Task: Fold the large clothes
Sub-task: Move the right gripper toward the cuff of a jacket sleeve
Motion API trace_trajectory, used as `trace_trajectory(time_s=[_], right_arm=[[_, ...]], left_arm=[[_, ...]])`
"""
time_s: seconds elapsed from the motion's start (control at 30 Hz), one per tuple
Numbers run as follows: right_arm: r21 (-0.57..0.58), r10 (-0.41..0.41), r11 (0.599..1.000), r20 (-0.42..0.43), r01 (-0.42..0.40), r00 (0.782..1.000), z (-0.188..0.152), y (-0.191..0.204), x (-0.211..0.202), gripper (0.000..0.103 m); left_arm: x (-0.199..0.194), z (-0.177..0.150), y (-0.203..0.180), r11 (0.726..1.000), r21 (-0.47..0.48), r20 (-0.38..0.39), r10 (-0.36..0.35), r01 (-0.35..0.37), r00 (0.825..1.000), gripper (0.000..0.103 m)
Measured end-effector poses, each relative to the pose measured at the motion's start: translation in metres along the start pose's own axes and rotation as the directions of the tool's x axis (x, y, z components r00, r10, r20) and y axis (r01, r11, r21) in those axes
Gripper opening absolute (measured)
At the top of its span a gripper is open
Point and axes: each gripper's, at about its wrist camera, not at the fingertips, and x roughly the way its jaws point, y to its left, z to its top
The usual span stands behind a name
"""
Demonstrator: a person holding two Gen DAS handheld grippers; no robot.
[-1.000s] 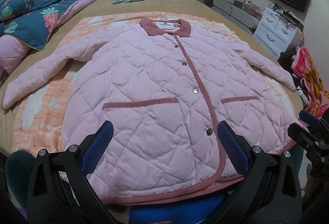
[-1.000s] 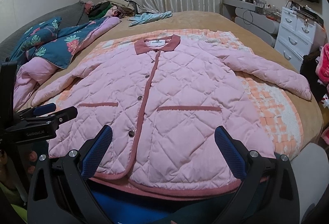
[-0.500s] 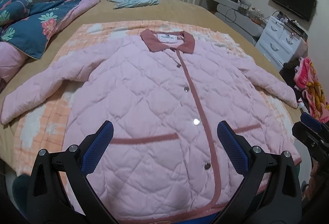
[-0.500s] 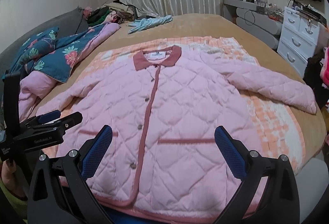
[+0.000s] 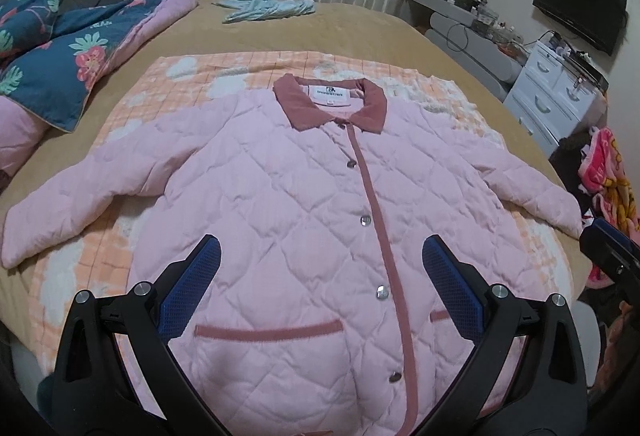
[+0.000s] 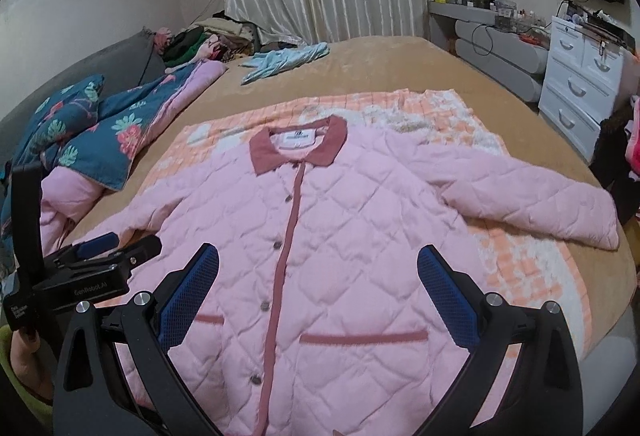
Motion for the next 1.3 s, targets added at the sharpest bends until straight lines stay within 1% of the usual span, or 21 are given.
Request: trace_trajectory(time_s=[0.17, 0.4, 0.5, 0.67, 0.83, 0.93, 1.07, 1.3], right_arm=[[0.017, -0.007, 1.0, 0.024, 0.007, 1.0, 0.022, -0.009, 0.007, 0.099], [0.071, -0.013, 0.997, 0.059, 0.009, 0.998, 0.051, -0.027, 0.015, 0.099], [0.11, -0.036, 0.994, 0.078, 0.028, 0.996, 0.066, -0.041, 0.021, 0.099], [0.153, -0.074, 0.986, 0.098, 0.058, 0.992, 0.088, -0.068, 0.034, 0.099], [0.217, -0.134, 0.97, 0.107, 0.109, 0.985, 0.105, -0.105, 0.051, 0.099], [0.25, -0.174, 0.957, 0.1, 0.145, 0.98, 0.106, -0.126, 0.062, 0.099], [0.281, -0.255, 0.934, 0.097, 0.22, 0.962, 0.1, -0.151, 0.074, 0.099], [0.368, -0.329, 0.884, 0.048, 0.29, 0.943, 0.082, -0.207, 0.094, 0.099]], left_arm=[[0.007, 0.02, -0.006, 1.0, -0.007, 0.012, 0.001, -0.001, 1.0, 0.095], [0.019, 0.042, -0.019, 1.0, -0.014, 0.02, -0.006, 0.006, 1.0, 0.095], [0.026, 0.052, -0.027, 1.0, -0.009, 0.022, -0.006, 0.006, 1.0, 0.095], [0.05, 0.069, -0.037, 0.999, -0.029, 0.004, -0.02, 0.02, 1.0, 0.095], [0.071, 0.079, -0.047, 1.0, -0.029, -0.005, -0.012, 0.012, 1.0, 0.095], [0.085, 0.085, -0.054, 1.0, -0.026, -0.009, -0.002, 0.002, 1.0, 0.095], [0.1, 0.091, -0.064, 1.0, -0.017, -0.022, -0.014, 0.014, 1.0, 0.095], [0.131, 0.095, -0.083, 1.0, 0.002, -0.044, -0.019, 0.019, 0.999, 0.095]])
